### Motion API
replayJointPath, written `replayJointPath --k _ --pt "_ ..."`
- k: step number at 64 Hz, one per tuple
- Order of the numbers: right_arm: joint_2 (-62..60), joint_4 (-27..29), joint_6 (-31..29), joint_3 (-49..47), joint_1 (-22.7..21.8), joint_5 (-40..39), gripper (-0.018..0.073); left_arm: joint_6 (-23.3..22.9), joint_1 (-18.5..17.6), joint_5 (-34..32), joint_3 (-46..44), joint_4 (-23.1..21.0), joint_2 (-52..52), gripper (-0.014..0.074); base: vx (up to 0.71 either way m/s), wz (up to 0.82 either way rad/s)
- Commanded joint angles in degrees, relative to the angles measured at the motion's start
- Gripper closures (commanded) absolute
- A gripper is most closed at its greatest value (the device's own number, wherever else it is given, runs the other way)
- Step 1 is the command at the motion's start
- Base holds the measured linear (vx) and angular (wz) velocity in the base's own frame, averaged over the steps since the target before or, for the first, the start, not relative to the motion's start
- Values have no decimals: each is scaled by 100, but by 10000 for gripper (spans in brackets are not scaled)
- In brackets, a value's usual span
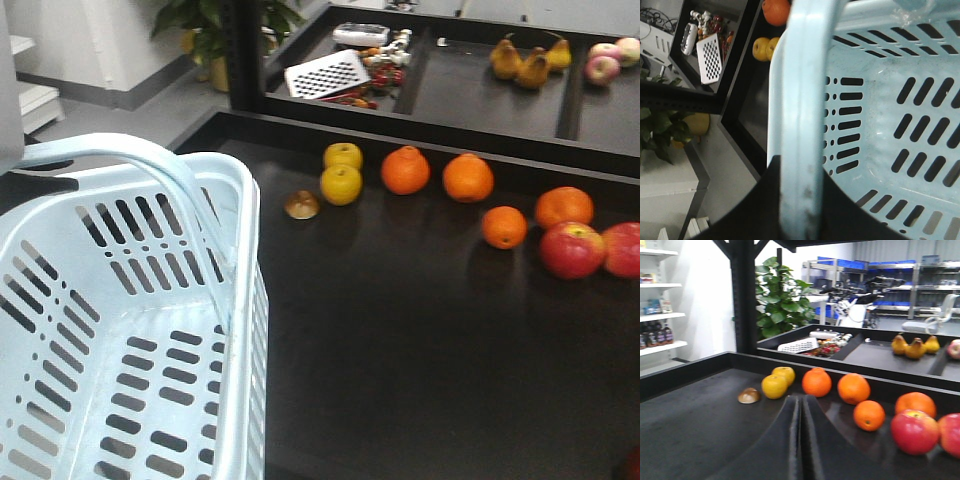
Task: Pick three apples into basket with both arms
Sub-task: 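Turn the base to the table with red apples and oranges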
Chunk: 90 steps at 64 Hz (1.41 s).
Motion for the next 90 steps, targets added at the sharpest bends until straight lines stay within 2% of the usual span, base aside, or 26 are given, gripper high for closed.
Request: replayJointPath --k 1,51,90 --pt "-68 -43 -2 67 4 -396 568 -90 -16 -457 -164 72 -66 603 7 -40" --pt "-68 -43 -2 67 4 -396 568 -90 -16 -457 -164 72 -66 603 6 -33" --pt "-68 -43 -2 67 4 -396 568 -90 -16 -457 -164 72 -66 603 2 -10"
